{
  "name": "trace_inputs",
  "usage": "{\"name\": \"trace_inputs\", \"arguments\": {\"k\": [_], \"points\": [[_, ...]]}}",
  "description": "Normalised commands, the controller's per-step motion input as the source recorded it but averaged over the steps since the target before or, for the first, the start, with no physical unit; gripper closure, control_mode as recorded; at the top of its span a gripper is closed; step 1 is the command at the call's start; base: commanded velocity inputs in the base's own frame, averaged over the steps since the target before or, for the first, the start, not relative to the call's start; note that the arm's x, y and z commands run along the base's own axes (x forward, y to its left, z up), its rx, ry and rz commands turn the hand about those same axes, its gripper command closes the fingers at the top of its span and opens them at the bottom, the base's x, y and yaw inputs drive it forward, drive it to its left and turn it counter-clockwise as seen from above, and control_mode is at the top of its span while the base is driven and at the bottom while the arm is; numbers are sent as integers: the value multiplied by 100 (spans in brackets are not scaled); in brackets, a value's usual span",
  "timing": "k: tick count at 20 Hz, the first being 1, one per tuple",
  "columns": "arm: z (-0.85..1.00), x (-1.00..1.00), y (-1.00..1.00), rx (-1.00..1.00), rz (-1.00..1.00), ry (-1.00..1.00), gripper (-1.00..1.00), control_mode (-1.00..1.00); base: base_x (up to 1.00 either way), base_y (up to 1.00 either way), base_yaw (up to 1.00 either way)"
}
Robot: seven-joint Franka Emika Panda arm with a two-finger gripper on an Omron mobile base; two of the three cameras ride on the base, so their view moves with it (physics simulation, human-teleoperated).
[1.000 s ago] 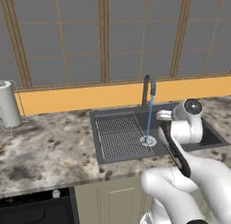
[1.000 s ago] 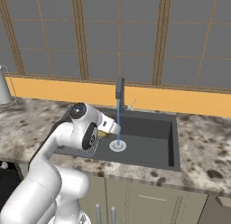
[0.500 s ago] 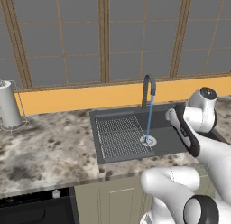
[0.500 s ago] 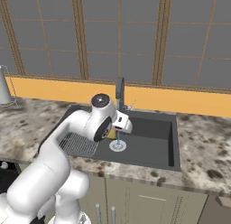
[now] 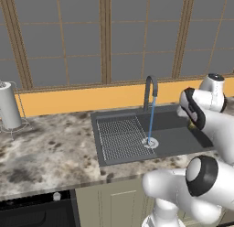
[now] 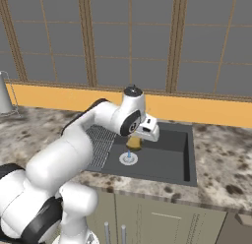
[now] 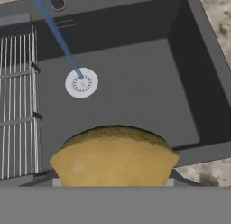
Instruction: Soak the sponge with water for a few seconds and then drop it inside the sink.
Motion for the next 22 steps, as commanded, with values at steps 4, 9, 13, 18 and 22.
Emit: {"name": "trace_inputs", "arguments": {"k": [4,9,13,18,22], "points": [[-23,45,-31,15,0,9,100,-100,0,0,0],[-31,60,-13,9,0,13,100,-100,0,0,0],[-28,62,0,0,0,17,100,-100,0,0,0],[-28,47,-13,0,0,13,100,-100,0,0,0],[-20,1,-27,0,0,0,100,-100,0,0,0]]}}
